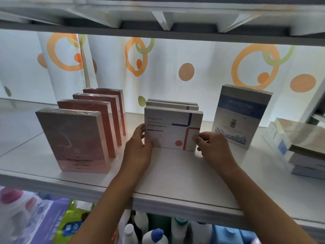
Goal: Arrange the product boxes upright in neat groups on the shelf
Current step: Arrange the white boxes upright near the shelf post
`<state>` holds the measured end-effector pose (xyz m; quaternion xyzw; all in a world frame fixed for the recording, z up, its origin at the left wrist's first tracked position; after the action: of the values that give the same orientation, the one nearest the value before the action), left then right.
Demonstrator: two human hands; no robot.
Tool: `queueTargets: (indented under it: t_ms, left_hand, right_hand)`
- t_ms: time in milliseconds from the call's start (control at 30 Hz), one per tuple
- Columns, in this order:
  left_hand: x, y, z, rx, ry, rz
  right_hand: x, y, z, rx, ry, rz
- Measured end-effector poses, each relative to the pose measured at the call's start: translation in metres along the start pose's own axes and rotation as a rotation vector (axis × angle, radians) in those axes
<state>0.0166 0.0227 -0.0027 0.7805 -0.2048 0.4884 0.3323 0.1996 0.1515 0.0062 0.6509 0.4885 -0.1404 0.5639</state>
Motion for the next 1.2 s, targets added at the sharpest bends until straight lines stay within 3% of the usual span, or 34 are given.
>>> queueTargets:
  t_ms: [367, 700, 833, 1200]
  left_hand:
    - [-0.003, -0.013, 0.005, -0.119, 0.052, -0.058]
    - [-0.013, -0.013, 0.010, -0.136, 0.126, -0.163]
    - [-0.010, -0.008, 0.021, -0.071, 0.193, -0.173]
    - [0.020, -0.056, 0.083, -0.294, -0.017, -0.363]
  right_hand:
    - [0.003, -0.006, 0.003, -0.015, 0.007, 0.010]
    - [0.008, -0.009, 0.006, -0.073, -0.026, 0.053]
    - [0.006, -0.005, 0.012, -0.081, -0.055, 0.077]
    - [0.024, 0.019, 0.072, -0.314, 0.050, 0.564]
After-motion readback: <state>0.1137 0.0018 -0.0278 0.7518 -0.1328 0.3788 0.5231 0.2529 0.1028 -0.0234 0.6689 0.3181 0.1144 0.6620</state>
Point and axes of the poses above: each hand's wrist, its own z-axis away from the middle knuckle, its own y-axis out of the back of the hand, x = y × z, the point moved 7 cm from there along -z, towards the middle knuckle, and after that the axes turned 1 degree about -x, right-handed, at the moved point
